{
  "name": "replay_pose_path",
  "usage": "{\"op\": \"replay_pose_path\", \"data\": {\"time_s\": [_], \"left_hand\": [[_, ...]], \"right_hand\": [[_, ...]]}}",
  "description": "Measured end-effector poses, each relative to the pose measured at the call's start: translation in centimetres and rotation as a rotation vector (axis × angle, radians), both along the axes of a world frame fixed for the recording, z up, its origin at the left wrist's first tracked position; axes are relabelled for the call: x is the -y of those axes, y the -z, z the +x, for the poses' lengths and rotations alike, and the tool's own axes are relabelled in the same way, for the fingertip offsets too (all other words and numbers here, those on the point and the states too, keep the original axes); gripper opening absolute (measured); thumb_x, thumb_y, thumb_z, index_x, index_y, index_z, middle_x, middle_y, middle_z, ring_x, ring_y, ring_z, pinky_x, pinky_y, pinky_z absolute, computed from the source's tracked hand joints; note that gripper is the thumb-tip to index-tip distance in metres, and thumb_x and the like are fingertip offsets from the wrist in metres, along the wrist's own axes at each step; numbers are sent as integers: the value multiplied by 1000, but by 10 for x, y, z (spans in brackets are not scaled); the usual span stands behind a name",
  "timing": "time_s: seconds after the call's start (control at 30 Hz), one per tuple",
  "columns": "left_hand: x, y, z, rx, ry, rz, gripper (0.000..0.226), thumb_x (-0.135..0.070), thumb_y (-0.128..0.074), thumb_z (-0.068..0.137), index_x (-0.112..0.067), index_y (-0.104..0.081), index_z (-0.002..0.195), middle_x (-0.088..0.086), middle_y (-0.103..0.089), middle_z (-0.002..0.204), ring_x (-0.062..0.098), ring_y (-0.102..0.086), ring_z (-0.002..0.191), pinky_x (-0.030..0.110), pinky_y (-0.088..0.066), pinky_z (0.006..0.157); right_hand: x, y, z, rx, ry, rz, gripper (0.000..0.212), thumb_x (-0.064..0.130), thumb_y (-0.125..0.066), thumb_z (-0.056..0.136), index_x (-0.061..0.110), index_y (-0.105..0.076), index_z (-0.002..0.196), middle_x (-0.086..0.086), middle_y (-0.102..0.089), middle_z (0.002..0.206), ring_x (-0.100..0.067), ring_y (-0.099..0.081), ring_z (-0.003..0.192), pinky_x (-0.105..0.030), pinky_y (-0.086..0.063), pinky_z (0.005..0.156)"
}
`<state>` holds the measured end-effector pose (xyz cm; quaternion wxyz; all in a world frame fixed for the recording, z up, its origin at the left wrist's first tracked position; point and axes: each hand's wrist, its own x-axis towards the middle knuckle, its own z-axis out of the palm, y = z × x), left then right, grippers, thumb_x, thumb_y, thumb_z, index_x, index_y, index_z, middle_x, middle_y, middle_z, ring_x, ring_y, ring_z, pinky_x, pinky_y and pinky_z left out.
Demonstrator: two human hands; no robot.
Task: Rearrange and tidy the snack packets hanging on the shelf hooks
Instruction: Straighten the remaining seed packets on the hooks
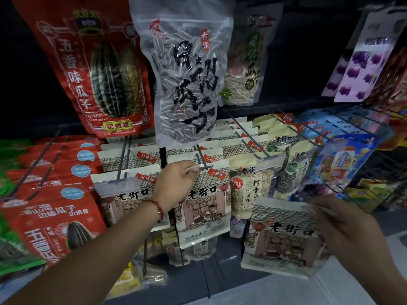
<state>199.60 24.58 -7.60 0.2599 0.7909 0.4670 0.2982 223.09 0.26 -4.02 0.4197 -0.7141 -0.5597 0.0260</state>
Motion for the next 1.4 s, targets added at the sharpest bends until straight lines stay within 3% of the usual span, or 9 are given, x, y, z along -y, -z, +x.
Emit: {"op": "replay_pose_path", "data": {"time_s": [0.13,0.33,0.43,0.53,0.6,0.8,0.97,1.2,1.4], "left_hand": [[-8,3,0,-149,-8,124,21,-34,-53,98,-26,-72,95,-9,-66,69,7,-55,53,21,-35,48],[-15,12,-3,-274,13,418,25,-28,-52,97,-20,-63,76,-8,-60,67,16,-53,69,26,-33,51],[-14,18,-6,-276,28,532,13,-25,-62,93,-19,-70,102,-2,-69,87,22,-59,82,34,-48,70],[-6,26,-13,-383,42,619,49,-32,-68,89,-13,-55,132,7,-62,116,27,-54,106,44,-46,90],[7,33,-22,-447,82,665,59,-34,-66,88,-13,-47,140,12,-51,136,31,-44,127,50,-35,107],[54,65,-40,-496,308,695,56,-40,-42,95,-15,-44,145,11,-42,151,33,-35,141,52,-22,116],[80,61,-11,-482,393,634,58,-45,-39,97,-16,-41,148,12,-38,154,32,-35,142,46,-22,115],[82,35,63,-552,275,586,62,-44,-37,98,-14,-30,152,11,-25,160,28,-21,148,43,-11,121],[52,27,134,-589,69,466,74,-44,-44,99,-10,-11,156,15,-9,163,27,-1,150,38,7,122]], "right_hand": [[-3,-2,-4,-43,19,-13,13,66,-49,85,59,-60,85,27,-66,91,1,-64,71,-8,-41,53],[-5,5,-7,-53,-3,-56,17,30,-60,84,47,-58,86,15,-70,77,6,-62,67,-3,-40,56],[-4,7,-13,-63,1,-75,18,31,-58,84,49,-58,86,10,-69,65,10,-61,62,-1,-39,58],[-3,10,-15,-18,25,-106,27,27,-62,86,53,-54,87,20,-67,78,16,-59,75,0,-39,61],[-1,13,-16,18,33,-127,31,20,-63,89,50,-55,87,6,-70,65,11,-61,68,1,-38,61],[2,25,-12,70,95,-174,19,14,-66,89,32,-65,93,21,-62,72,8,-59,70,-4,-38,55],[2,35,2,168,112,-205,13,11,-67,89,18,-73,98,6,-66,79,-4,-59,66,-12,-39,57],[2,34,53,40,-41,-203,29,31,-56,92,58,-50,94,22,-64,83,4,-62,73,-11,-46,57],[-11,47,121,57,-212,-240,14,41,-50,92,54,-51,98,20,-59,74,-3,-57,71,-15,-38,60]]}}
